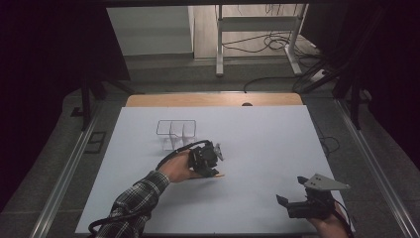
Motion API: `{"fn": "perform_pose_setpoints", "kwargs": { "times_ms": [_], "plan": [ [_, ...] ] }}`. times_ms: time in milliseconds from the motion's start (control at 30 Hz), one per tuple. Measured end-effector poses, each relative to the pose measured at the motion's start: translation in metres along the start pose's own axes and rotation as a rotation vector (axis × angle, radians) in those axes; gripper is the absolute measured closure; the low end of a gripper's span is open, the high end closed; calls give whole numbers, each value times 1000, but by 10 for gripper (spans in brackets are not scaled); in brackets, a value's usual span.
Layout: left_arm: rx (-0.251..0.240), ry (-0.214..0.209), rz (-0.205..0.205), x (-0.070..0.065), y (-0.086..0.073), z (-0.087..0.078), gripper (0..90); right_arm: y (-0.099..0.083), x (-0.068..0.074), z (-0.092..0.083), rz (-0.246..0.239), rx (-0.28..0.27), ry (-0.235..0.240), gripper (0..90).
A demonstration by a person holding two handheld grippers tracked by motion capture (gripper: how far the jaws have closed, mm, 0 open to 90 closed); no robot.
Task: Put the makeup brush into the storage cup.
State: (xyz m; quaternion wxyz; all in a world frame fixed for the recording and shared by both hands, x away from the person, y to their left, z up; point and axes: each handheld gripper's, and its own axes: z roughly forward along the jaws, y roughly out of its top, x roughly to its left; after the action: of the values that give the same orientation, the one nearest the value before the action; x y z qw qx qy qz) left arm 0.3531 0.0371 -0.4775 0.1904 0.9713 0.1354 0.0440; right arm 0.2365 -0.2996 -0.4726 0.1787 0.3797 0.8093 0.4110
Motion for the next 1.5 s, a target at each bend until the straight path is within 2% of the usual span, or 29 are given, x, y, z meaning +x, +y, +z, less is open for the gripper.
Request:
{"fn": "perform_pose_setpoints", "kwargs": {
  "times_ms": [167, 767, 867, 967, 1167, 1367, 1500],
  "plan": [
    [14, -9, 13, -1, 1, 7, 679, 0, 0, 0, 2, 2, -3, 20],
    [42, -39, -12, 4, -7, 26, 764, 0, 0, 0, 2, 3, -4, 20],
    [36, -57, -15, 4, -8, 27, 801, 0, 0, 0, 1, 6, -4, 20],
    [45, -53, -9, 4, -7, 26, 834, 0, 0, 0, 1, 6, -3, 20],
    [55, -44, 8, 2, -6, 25, 840, 0, 0, 0, 1, 4, -4, 20],
    [34, -34, -2, 2, -5, 19, 840, 0, 0, 0, 0, 5, -3, 20],
    [28, -29, 6, 1, -5, 15, 840, 0, 0, 0, 0, 6, -3, 20]
  ]
}}
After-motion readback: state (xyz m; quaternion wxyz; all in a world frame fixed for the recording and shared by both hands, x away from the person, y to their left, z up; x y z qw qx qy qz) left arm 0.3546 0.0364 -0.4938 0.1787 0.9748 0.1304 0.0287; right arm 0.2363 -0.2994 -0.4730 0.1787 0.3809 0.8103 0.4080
